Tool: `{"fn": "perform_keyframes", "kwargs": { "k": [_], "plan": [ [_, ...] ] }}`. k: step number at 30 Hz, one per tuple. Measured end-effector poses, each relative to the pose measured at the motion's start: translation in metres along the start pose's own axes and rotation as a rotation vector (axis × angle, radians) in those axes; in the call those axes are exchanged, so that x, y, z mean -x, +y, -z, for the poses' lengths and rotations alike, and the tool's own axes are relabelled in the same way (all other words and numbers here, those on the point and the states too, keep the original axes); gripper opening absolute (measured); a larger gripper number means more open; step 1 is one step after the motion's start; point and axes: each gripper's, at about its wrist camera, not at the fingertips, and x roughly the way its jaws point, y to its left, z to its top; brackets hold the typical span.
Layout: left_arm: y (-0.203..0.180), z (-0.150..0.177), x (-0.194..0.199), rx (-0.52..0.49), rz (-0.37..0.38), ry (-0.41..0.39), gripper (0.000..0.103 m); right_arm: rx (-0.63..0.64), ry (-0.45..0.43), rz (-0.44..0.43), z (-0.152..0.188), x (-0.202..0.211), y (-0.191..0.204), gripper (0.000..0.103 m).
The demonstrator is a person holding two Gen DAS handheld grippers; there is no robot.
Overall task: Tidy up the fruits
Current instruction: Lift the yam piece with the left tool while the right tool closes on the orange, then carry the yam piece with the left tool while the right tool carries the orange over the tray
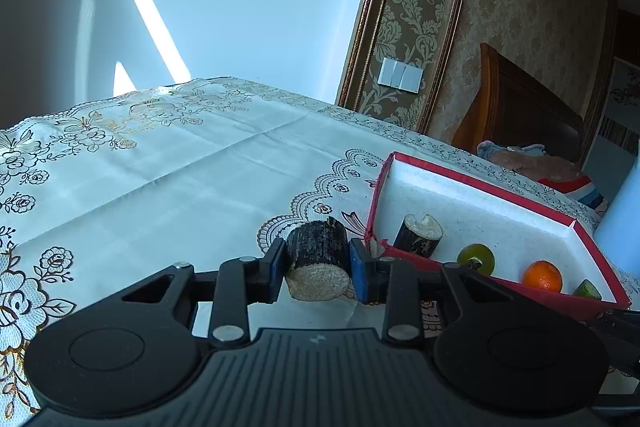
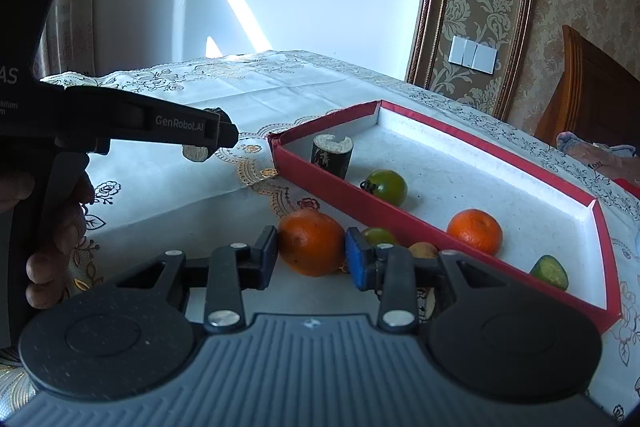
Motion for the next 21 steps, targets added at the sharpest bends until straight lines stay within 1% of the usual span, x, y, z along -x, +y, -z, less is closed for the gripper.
{"fn": "perform_keyframes", "kwargs": {
  "k": [5, 8, 11, 16, 21],
  "plan": [
    [-0.004, -0.001, 0.004, -0.016, 0.01, -0.011, 0.033, -0.048, -0.066, 0.018, -0.002, 0.023, -0.008, 0.034],
    [-0.012, -0.001, 0.009, -0.046, 0.036, -0.025, 0.033, -0.083, -0.112, 0.05, -0.002, 0.04, -0.015, 0.034],
    [-0.027, -0.003, 0.014, -0.06, 0.081, -0.025, 0.033, -0.119, -0.139, 0.125, -0.001, 0.051, -0.024, 0.034],
    [-0.068, -0.005, 0.017, -0.155, 0.123, -0.052, 0.033, -0.166, -0.17, 0.252, 0.003, 0.06, -0.043, 0.034],
    [-0.097, -0.004, 0.006, -0.204, 0.153, -0.034, 0.033, -0.214, -0.184, 0.323, 0.008, 0.068, -0.065, 0.034]
  ]
}}
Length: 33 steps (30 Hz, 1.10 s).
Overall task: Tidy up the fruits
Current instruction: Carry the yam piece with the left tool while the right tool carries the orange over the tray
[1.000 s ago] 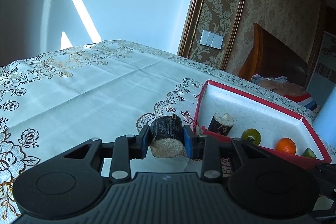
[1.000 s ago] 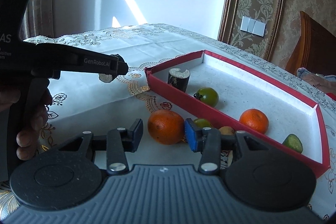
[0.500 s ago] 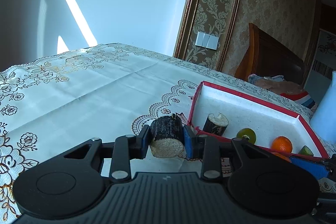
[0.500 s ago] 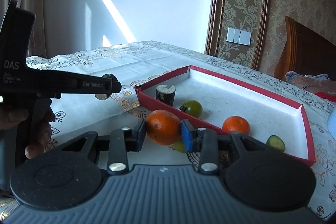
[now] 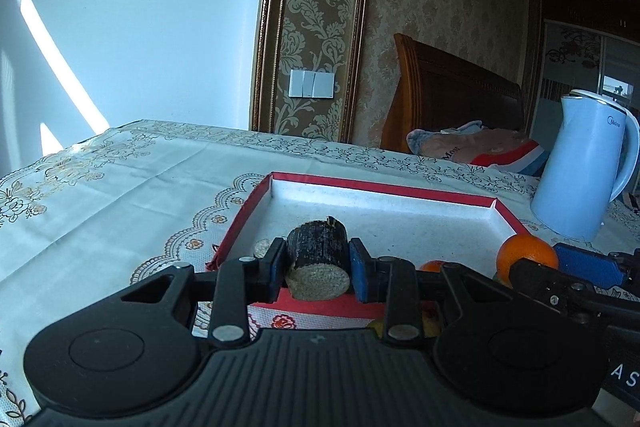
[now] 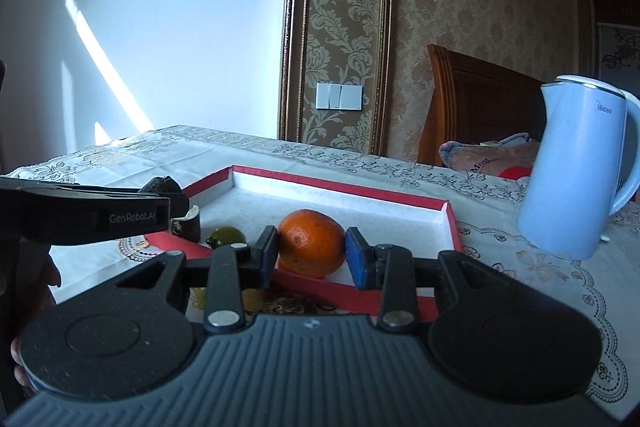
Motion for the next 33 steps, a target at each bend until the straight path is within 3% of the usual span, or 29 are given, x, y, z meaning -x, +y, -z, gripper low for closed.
{"fn": "perform_keyframes", "kwargs": {
  "k": [8, 19, 33],
  "plan": [
    [-0.021, -0.003, -0.016, -0.049, 0.022, 0.007, 0.033, -0.022, 0.019, 0.028, -0.001, -0.01, -0.02, 0.034],
    [-0.039, -0.01, -0.044, -0.077, -0.017, 0.033, 0.033, -0.016, 0.064, 0.026, -0.007, -0.039, -0.025, 0.034],
    [-0.038, -0.008, -0.063, -0.069, -0.038, 0.08, 0.033, -0.011, 0.079, 0.029, -0.006, -0.051, -0.025, 0.034]
  ]
}}
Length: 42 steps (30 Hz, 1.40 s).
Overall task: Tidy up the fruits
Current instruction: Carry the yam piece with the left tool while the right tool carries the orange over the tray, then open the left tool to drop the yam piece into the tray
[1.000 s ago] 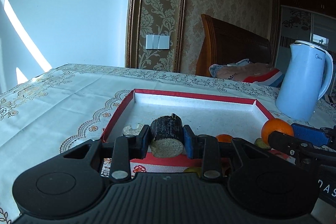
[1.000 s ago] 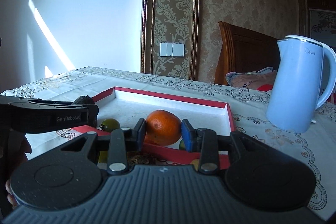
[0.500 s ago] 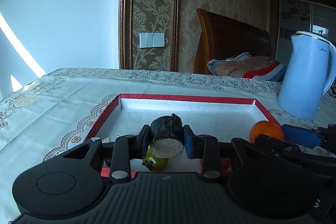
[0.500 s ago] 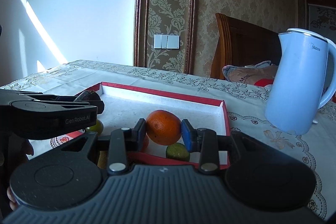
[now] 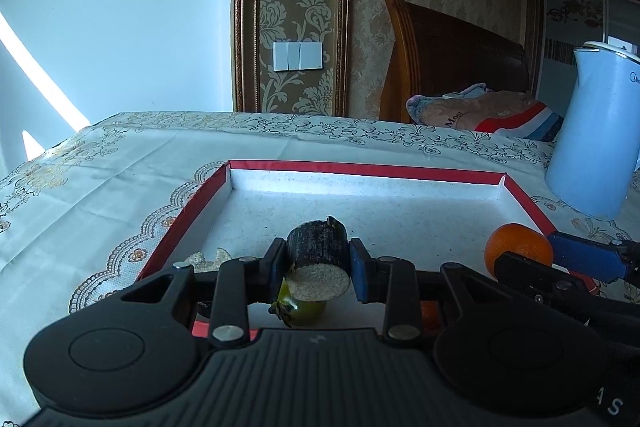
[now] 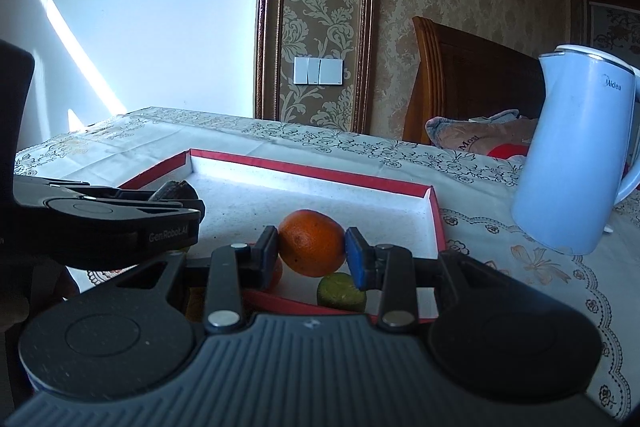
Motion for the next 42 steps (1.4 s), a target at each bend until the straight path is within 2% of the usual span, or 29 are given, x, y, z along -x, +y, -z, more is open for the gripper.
{"fn": "perform_keyframes", "kwargs": {
  "k": [14, 24, 42],
  "plan": [
    [-0.005, 0.006, -0.004, -0.033, -0.006, -0.021, 0.033, -0.041, 0.018, -0.003, 0.004, -0.011, -0.006, 0.034],
    [-0.011, 0.011, -0.008, -0.068, -0.005, -0.017, 0.033, -0.018, 0.013, -0.003, 0.006, -0.015, -0.002, 0.035],
    [0.001, 0.004, -0.024, 0.01, -0.041, 0.016, 0.033, 0.048, 0.034, 0.031, 0.007, -0.032, 0.009, 0.034]
  ]
}}
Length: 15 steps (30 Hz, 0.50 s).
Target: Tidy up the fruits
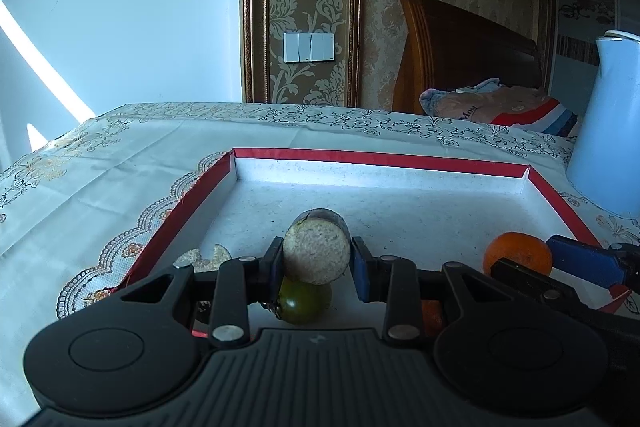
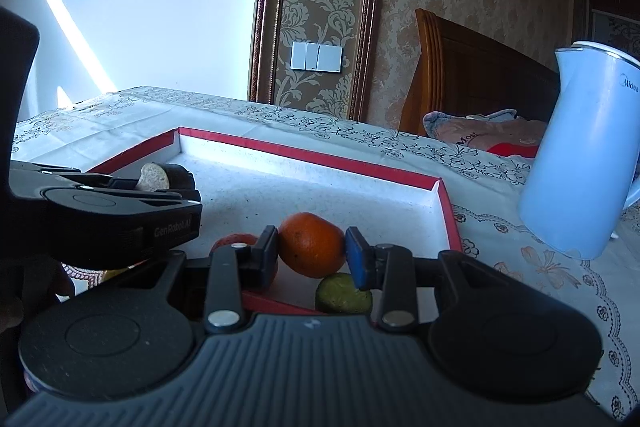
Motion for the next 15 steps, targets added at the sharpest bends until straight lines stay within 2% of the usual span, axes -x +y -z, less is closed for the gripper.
{"fn": "perform_keyframes", "kwargs": {
  "k": [9, 12, 15],
  "plan": [
    [-0.0009, 0.0012, -0.0034, -0.004, -0.025, 0.007, 0.036, 0.0, 0.014, 0.008, 0.0024, -0.0002, 0.0009, 0.033],
    [0.001, 0.0012, -0.0053, 0.009, -0.028, 0.025, 0.052, -0.011, 0.008, 0.007, 0.0017, 0.0006, -0.0016, 0.033],
    [0.0023, 0.0016, -0.0054, 0.013, -0.022, 0.026, 0.054, -0.015, 0.009, 0.007, 0.0018, -0.0003, -0.0017, 0.033]
  ]
}}
